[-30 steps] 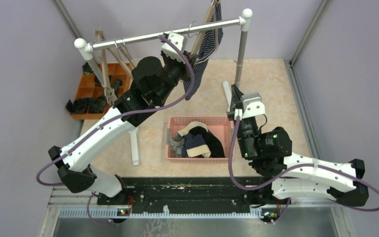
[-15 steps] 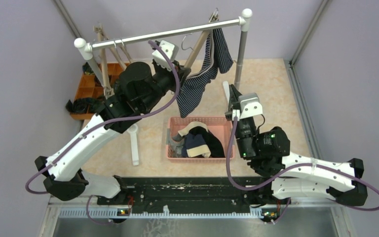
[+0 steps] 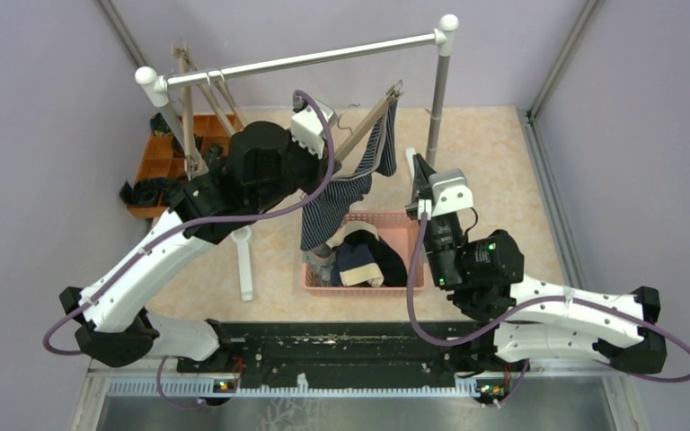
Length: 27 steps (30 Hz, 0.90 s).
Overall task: Remove the underwear clipped to the hanger
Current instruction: Pick up the hanger from the clothesline, then remove the underwear from the hanger.
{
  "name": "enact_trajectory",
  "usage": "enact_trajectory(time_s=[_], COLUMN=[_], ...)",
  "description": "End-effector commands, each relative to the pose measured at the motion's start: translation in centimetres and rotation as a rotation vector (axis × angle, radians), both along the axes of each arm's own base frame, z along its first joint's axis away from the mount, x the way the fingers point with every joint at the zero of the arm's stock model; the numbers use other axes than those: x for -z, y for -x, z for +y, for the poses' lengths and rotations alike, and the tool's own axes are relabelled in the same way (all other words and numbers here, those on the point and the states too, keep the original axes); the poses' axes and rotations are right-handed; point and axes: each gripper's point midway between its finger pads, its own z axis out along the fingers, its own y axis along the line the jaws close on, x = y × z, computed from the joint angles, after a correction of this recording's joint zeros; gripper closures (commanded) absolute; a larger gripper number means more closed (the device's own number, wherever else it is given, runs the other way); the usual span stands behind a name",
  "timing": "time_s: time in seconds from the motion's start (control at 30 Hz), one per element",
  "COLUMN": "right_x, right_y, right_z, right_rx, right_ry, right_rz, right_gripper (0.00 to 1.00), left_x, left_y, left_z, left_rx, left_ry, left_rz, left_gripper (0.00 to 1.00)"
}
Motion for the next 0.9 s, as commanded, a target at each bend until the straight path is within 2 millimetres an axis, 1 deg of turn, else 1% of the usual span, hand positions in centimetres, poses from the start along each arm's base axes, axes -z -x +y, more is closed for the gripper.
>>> enact_trajectory(time_s=[0.0,0.03,0.07,0.17,0.23,0.33,0.37,0.43,0.5,0.53,0.63,0.7,0.77,0.8,0.87], right_x=[-2.5,-3.1,-3.1,-4.4,-5.4,-6.4,-6.5,-6.7,-6.6,-6.1,-5.4,-5.4,-6.2,-6.4,-6.6], right_y=[0.3,0.2,-0.2,-0.6,-0.9,-1.3,-1.2,-0.9,-1.0,-1.4,-2.3,-2.5,-2.1,-1.7,-0.8], right_z=[-1.1,-1.5,-1.4,-1.8,-2.9,-3.8,-3.5,-2.4,-0.8,0.5,3.4,4.9,6.1,7.0,8.4], right_rx=[-0.006,-0.007,-0.020,-0.128,-0.164,-0.207,-0.235,-0.290,-0.349,-0.379,-0.445,-0.488,-0.546,-0.591,-0.678], right_ry=[-0.065,-0.072,-0.039,-0.047,-0.068,-0.064,-0.049,-0.043,-0.044,-0.028,0.012,0.046,0.084,0.117,0.193], right_rz=[-0.025,-0.024,-0.008,0.007,-0.004,-0.002,0.002,0.010,0.023,0.046,0.100,0.118,0.126,0.133,0.147], right_gripper=[0.99,0.98,0.95,0.84,0.76,0.72,0.70,0.68,0.68,0.68,0.65,0.61,0.53,0.46,0.29], left_x=[-1.5,-1.4,-1.4,-1.8,-2.0,-2.8,-3.1,-3.5,-3.8,-3.8,-3.5,-3.1,-2.8,-2.8,-2.8], left_y=[2.5,3.1,3.6,5.2,6.7,9.0,9.8,11.0,12.0,12.5,13.4,13.7,14.2,14.4,14.4], left_z=[1.5,2.0,2.6,4.6,5.9,7.3,7.7,8.3,8.6,8.6,8.6,8.5,8.4,8.3,8.4], left_rx=[0.068,0.078,0.083,0.094,0.121,0.189,0.212,0.250,0.284,0.301,0.350,0.374,0.409,0.424,0.432], left_ry=[0.010,0.006,0.002,-0.004,-0.005,0.019,0.026,0.045,0.059,0.061,0.051,0.033,0.013,0.005,-0.013], left_rz=[-0.009,-0.008,-0.010,-0.015,-0.016,-0.047,-0.055,-0.067,-0.067,-0.063,-0.056,-0.048,-0.045,-0.045,-0.048], left_gripper=[1.00,1.00,1.00,1.00,1.00,1.00,1.00,1.00,1.00,1.00,1.00,1.00,1.00,1.00,1.00])
